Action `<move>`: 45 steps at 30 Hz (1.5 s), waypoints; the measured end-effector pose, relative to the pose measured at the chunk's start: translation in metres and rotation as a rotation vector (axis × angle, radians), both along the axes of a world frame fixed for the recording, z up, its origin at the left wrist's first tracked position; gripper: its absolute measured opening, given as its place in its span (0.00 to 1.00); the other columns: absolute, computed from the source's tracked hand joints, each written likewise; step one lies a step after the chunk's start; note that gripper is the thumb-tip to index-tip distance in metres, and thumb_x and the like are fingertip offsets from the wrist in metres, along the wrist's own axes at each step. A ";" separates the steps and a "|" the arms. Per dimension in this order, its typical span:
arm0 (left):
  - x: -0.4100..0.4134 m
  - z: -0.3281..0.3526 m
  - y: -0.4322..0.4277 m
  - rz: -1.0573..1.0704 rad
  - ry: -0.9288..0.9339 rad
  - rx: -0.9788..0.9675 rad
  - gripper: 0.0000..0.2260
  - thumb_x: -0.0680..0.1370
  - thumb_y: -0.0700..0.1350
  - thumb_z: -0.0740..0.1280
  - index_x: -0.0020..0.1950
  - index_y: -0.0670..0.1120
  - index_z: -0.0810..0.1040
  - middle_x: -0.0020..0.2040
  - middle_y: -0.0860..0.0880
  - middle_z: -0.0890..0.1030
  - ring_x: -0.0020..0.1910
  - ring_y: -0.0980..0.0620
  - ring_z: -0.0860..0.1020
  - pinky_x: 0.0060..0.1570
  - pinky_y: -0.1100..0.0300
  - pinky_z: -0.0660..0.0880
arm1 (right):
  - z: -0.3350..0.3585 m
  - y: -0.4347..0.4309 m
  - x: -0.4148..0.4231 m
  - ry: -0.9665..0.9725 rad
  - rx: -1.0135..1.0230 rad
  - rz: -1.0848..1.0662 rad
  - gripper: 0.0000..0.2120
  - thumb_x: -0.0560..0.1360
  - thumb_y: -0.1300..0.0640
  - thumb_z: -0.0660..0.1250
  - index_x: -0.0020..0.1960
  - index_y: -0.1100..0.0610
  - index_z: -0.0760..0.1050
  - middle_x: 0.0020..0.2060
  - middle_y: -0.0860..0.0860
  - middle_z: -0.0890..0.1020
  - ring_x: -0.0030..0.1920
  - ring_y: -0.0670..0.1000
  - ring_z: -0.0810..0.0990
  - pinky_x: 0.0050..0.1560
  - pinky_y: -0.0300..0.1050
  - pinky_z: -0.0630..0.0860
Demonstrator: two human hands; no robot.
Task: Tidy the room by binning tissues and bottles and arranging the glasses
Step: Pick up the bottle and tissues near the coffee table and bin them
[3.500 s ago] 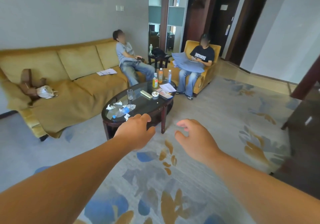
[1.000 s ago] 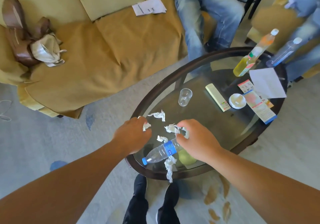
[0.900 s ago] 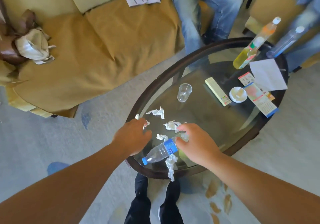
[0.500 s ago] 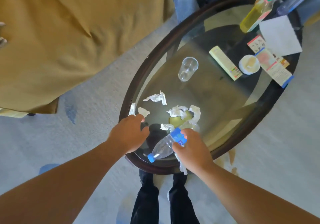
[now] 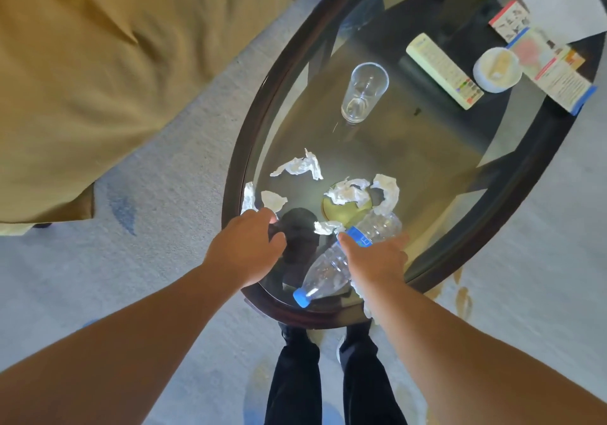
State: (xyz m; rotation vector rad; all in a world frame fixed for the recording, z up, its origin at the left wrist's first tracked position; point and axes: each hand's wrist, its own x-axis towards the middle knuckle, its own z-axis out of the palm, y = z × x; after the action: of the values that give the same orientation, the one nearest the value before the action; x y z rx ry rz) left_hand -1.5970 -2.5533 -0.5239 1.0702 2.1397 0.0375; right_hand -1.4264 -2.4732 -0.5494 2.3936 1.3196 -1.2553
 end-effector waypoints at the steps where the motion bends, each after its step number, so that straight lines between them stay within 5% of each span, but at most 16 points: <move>1: -0.001 -0.002 0.001 -0.002 0.001 0.002 0.16 0.80 0.54 0.59 0.66 0.52 0.70 0.64 0.50 0.76 0.59 0.51 0.76 0.58 0.56 0.72 | -0.006 0.001 -0.001 -0.007 -0.012 -0.030 0.54 0.68 0.37 0.73 0.77 0.57 0.43 0.67 0.61 0.67 0.55 0.61 0.78 0.47 0.52 0.78; 8: -0.006 -0.012 0.009 -0.019 0.013 0.001 0.15 0.80 0.52 0.58 0.64 0.50 0.70 0.62 0.50 0.76 0.57 0.51 0.76 0.56 0.56 0.72 | -0.014 0.010 -0.001 0.091 -0.057 -0.228 0.34 0.71 0.47 0.74 0.65 0.56 0.57 0.55 0.59 0.76 0.35 0.51 0.74 0.28 0.41 0.67; 14: -0.014 -0.024 0.016 -0.009 0.141 0.057 0.18 0.78 0.51 0.62 0.66 0.51 0.68 0.63 0.46 0.72 0.58 0.48 0.72 0.55 0.53 0.74 | 0.005 0.024 0.014 0.260 0.049 -0.185 0.35 0.68 0.52 0.75 0.68 0.53 0.61 0.58 0.55 0.73 0.40 0.49 0.77 0.29 0.41 0.71; 19: -0.018 -0.041 0.026 -0.041 0.313 0.004 0.24 0.77 0.56 0.64 0.70 0.55 0.62 0.66 0.43 0.67 0.62 0.43 0.70 0.57 0.50 0.75 | 0.037 0.054 0.025 0.433 0.254 -0.048 0.18 0.68 0.59 0.74 0.54 0.49 0.72 0.49 0.51 0.78 0.40 0.44 0.79 0.27 0.32 0.72; 21: -0.016 -0.046 0.029 -0.035 0.330 -0.030 0.24 0.77 0.57 0.63 0.71 0.56 0.61 0.67 0.43 0.65 0.63 0.42 0.70 0.57 0.49 0.75 | 0.048 0.063 0.025 0.461 0.311 0.039 0.18 0.69 0.59 0.74 0.51 0.44 0.69 0.48 0.45 0.76 0.41 0.41 0.78 0.35 0.35 0.72; 26: -0.008 -0.060 0.033 -0.029 0.290 -0.065 0.21 0.78 0.54 0.63 0.68 0.57 0.61 0.67 0.43 0.64 0.61 0.41 0.70 0.55 0.48 0.76 | 0.055 0.081 0.027 0.468 0.362 0.128 0.27 0.70 0.56 0.74 0.61 0.43 0.63 0.47 0.38 0.76 0.43 0.37 0.79 0.43 0.41 0.76; 37: 0.002 -0.087 0.035 0.001 0.129 -0.053 0.10 0.79 0.39 0.63 0.60 0.44 0.74 0.58 0.45 0.73 0.54 0.46 0.75 0.52 0.57 0.75 | 0.042 0.093 0.051 0.487 0.439 0.242 0.32 0.69 0.56 0.75 0.64 0.40 0.61 0.47 0.31 0.75 0.48 0.32 0.77 0.47 0.40 0.77; 40: 0.006 -0.074 0.044 0.100 0.099 0.056 0.07 0.78 0.37 0.60 0.54 0.44 0.74 0.55 0.44 0.73 0.51 0.44 0.75 0.46 0.55 0.72 | 0.042 0.091 0.058 0.487 0.431 0.255 0.32 0.69 0.55 0.76 0.65 0.41 0.62 0.48 0.32 0.75 0.49 0.33 0.77 0.49 0.42 0.79; 45: 0.006 -0.054 0.069 0.161 0.086 0.269 0.10 0.79 0.37 0.61 0.57 0.51 0.70 0.55 0.49 0.73 0.49 0.50 0.76 0.51 0.56 0.78 | 0.048 0.087 0.069 0.496 0.427 0.240 0.32 0.69 0.55 0.76 0.63 0.38 0.61 0.50 0.34 0.75 0.50 0.38 0.78 0.51 0.45 0.80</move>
State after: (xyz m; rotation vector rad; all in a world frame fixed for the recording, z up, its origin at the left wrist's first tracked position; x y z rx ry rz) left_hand -1.5909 -2.4845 -0.5779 1.0615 2.3425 0.3702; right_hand -1.3577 -2.3860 -0.5016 2.1324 2.1350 -1.7013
